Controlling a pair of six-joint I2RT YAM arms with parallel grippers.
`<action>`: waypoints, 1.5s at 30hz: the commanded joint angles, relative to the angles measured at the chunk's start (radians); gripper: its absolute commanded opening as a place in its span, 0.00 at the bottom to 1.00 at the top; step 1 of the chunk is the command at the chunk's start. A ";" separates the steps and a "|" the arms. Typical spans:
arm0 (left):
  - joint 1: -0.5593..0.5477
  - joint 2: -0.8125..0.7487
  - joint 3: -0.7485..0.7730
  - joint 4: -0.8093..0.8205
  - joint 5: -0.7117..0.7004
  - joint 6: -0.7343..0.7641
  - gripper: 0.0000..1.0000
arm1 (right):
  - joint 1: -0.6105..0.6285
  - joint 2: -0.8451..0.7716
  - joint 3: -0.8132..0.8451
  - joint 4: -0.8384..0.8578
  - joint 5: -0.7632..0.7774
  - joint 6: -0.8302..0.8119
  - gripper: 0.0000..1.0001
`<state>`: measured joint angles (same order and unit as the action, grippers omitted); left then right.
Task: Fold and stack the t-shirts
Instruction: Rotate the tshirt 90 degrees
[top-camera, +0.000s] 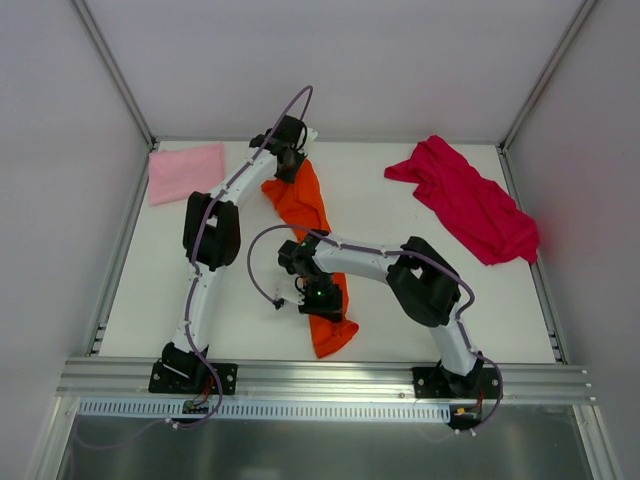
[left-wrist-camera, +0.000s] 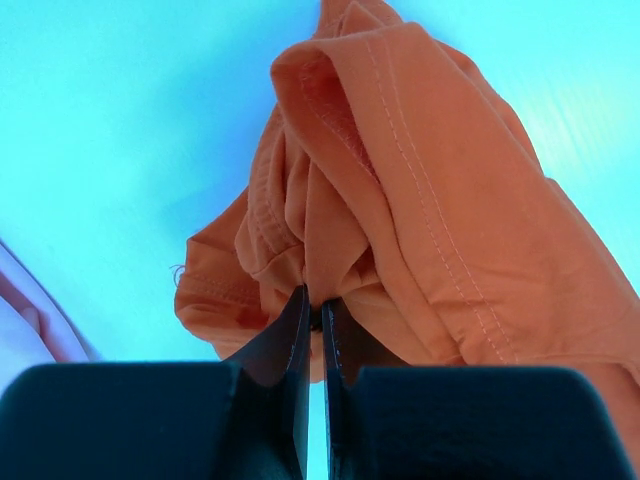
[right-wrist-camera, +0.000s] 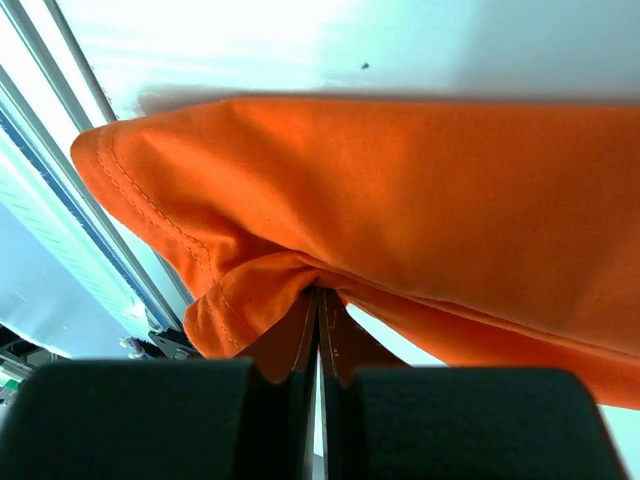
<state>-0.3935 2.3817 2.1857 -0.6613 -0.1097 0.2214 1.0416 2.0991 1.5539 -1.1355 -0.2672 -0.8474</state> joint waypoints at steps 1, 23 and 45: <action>-0.007 -0.062 0.049 0.032 0.004 0.004 0.00 | 0.012 -0.056 0.034 -0.043 -0.003 -0.010 0.01; -0.004 -0.309 -0.148 0.166 -0.007 0.022 0.99 | -0.145 -0.292 -0.137 0.272 0.226 -0.019 1.00; -0.007 -0.590 -0.678 0.123 0.269 0.015 0.94 | -0.506 -0.258 -0.008 0.270 0.206 0.011 1.00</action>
<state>-0.3935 1.8492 1.5307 -0.5289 0.0895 0.2253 0.5400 1.8271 1.5036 -0.8371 -0.0315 -0.8516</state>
